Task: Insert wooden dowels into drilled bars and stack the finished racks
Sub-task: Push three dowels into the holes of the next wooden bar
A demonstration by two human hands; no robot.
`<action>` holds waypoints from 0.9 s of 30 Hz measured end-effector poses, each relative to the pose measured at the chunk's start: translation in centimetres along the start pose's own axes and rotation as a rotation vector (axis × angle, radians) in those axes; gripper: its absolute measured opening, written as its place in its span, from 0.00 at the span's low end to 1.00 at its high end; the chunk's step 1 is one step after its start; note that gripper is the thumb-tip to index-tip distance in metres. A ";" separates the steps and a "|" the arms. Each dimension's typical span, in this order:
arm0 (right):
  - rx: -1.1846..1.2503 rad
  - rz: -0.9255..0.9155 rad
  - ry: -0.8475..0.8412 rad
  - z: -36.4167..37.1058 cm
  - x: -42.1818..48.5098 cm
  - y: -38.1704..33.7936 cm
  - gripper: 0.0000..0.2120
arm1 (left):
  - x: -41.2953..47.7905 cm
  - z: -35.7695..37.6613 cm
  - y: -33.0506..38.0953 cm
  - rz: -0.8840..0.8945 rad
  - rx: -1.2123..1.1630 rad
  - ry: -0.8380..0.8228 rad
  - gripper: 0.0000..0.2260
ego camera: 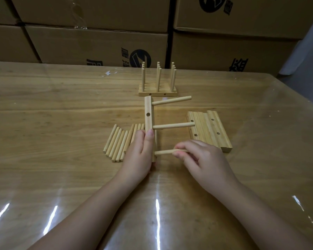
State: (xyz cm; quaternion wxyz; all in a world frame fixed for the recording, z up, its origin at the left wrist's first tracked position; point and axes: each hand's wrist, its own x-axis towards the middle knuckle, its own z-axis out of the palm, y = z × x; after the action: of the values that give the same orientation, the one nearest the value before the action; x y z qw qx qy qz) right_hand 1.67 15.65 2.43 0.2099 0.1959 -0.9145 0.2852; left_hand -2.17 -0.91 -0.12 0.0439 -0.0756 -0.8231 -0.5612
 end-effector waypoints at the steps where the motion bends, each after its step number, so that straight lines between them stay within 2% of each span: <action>1: 0.009 0.008 -0.005 0.0 -0.1 0.1 0.09 | 0.0 0.0 0.0 -0.003 0.001 0.004 0.23; 4: 0.051 0.068 -0.038 0.1 -0.2 0.4 0.06 | 0.0 0.0 0.0 -0.004 0.013 0.014 0.23; 8: 0.111 0.127 -0.086 0.5 -0.2 0.8 0.10 | 0.0 -0.1 -0.1 0.002 0.020 0.002 0.21; 10: 0.149 0.132 -0.069 0.7 -0.2 0.8 0.09 | 0.0 -0.1 -0.1 -0.008 0.000 -0.004 0.21; 12: 0.202 0.116 -0.022 0.7 -0.2 0.7 0.08 | 0.1 -0.1 -0.1 -0.018 -0.028 -0.011 0.21; 16: 0.225 0.067 0.063 0.2 0.0 0.8 0.16 | 0.2 -0.1 -0.2 -0.036 -0.111 -0.014 0.23; 20: 0.154 -0.011 0.180 -0.5 0.0 1.1 0.11 | 0.3 -0.1 -0.4 -0.065 -0.186 0.018 0.22; 27: 0.079 -0.090 0.160 -0.5 0.2 1.5 0.11 | 0.4 -0.1 -0.7 -0.075 -0.232 0.043 0.18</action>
State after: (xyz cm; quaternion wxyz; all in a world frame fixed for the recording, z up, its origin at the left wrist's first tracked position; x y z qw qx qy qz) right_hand 0.95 17.05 2.24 0.2869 0.2213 -0.8731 0.3263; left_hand -2.71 -1.19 -0.70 0.0315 -0.0374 -0.7538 -0.6553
